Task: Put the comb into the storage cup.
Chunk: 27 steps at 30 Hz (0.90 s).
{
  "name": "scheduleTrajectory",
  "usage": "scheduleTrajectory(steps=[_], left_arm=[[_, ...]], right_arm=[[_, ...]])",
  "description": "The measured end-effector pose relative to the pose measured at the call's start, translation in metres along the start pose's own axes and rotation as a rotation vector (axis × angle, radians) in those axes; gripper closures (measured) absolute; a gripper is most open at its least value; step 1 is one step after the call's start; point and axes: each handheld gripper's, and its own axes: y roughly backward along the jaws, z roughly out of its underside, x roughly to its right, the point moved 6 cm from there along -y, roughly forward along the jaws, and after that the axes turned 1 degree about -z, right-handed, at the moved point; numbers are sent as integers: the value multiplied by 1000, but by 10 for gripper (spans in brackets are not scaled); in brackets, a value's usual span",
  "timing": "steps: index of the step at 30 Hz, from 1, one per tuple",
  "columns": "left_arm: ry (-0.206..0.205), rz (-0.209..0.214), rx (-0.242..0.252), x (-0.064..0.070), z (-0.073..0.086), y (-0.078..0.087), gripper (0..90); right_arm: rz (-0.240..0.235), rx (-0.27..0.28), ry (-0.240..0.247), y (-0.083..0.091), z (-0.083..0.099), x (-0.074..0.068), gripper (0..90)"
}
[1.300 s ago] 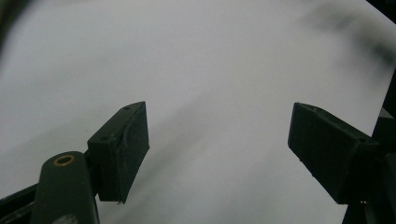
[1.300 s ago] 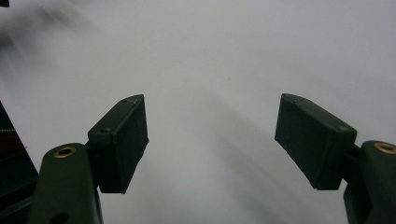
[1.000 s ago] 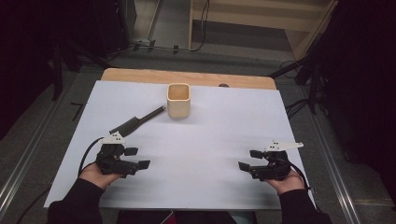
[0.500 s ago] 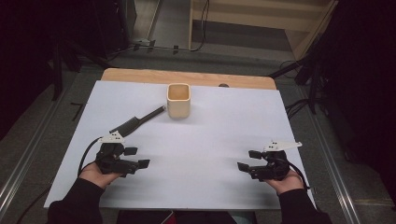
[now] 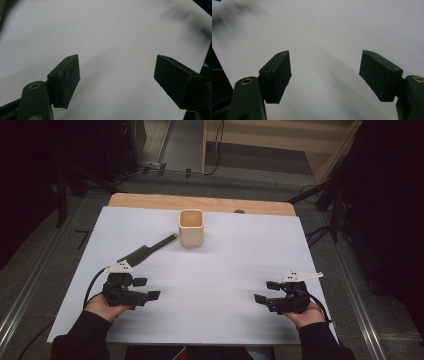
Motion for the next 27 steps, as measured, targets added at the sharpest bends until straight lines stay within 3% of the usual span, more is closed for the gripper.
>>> scheduleTrajectory(steps=[17, 27], left_arm=[[7, 6, -3, 0, 0, 0, 213], [46, -15, -3, -7, -2, 3, 209]], right_arm=[[-5, 10, -7, 1, -1, 0, 235], [-5, 7, -6, 0, -1, 0, 235]])
